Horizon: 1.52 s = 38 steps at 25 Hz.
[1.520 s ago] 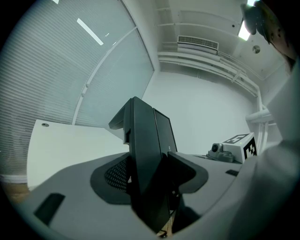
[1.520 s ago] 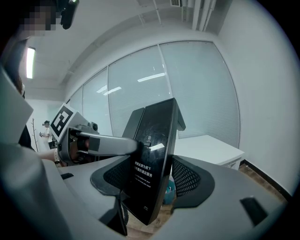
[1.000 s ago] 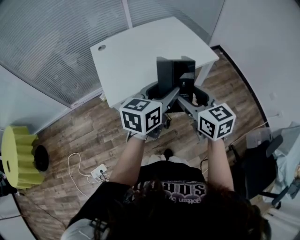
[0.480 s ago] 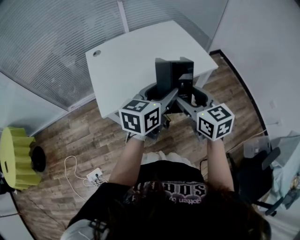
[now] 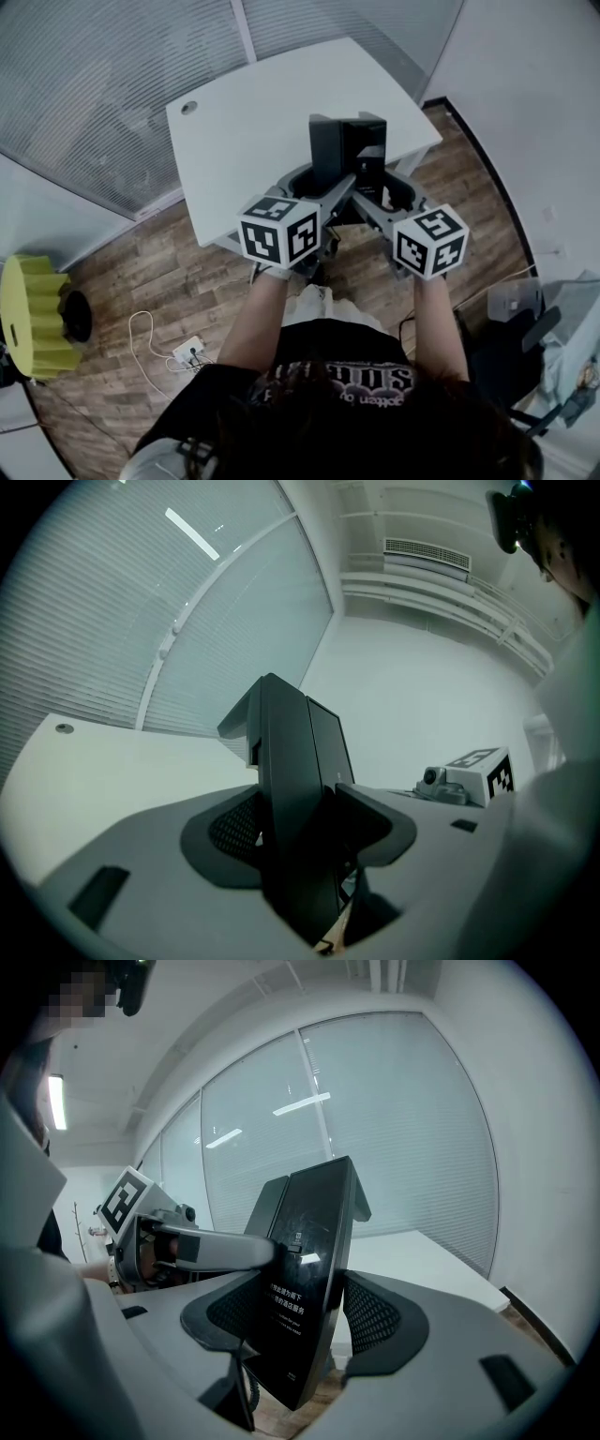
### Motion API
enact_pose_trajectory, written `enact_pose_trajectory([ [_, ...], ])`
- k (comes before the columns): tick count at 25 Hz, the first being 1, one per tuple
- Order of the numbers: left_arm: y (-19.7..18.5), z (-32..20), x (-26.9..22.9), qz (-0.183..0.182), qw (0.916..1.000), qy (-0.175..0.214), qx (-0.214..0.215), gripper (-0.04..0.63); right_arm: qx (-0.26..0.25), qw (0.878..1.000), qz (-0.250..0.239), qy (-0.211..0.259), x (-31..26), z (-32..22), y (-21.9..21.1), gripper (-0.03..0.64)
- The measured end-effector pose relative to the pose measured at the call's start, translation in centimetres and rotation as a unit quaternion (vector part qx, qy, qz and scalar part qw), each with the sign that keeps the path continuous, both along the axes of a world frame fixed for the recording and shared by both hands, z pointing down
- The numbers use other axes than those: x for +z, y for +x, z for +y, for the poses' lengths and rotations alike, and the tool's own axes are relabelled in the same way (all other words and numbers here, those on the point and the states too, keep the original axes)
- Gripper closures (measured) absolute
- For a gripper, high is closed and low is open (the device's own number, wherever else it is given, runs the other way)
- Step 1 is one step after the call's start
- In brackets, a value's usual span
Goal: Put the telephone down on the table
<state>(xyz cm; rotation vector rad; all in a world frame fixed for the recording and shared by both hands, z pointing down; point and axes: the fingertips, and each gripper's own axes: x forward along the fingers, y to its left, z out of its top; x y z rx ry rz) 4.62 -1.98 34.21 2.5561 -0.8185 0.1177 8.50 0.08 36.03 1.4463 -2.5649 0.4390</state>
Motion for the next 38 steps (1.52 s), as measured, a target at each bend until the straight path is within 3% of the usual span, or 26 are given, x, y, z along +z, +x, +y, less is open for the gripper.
enact_pose_trajectory([
  [24, 2.6, -17.8, 0.3, -0.003, 0.9998, -0.009, 0.016, 0.359, 0.017, 1.000, -0.001, -0.012, 0.3, -17.6, 2.6, 0.336],
  [38, 2.6, -22.9, 1.1, 0.003, 0.9997, -0.024, 0.005, 0.359, 0.013, 1.000, 0.000, -0.024, 1.0, -22.7, 2.6, 0.336],
])
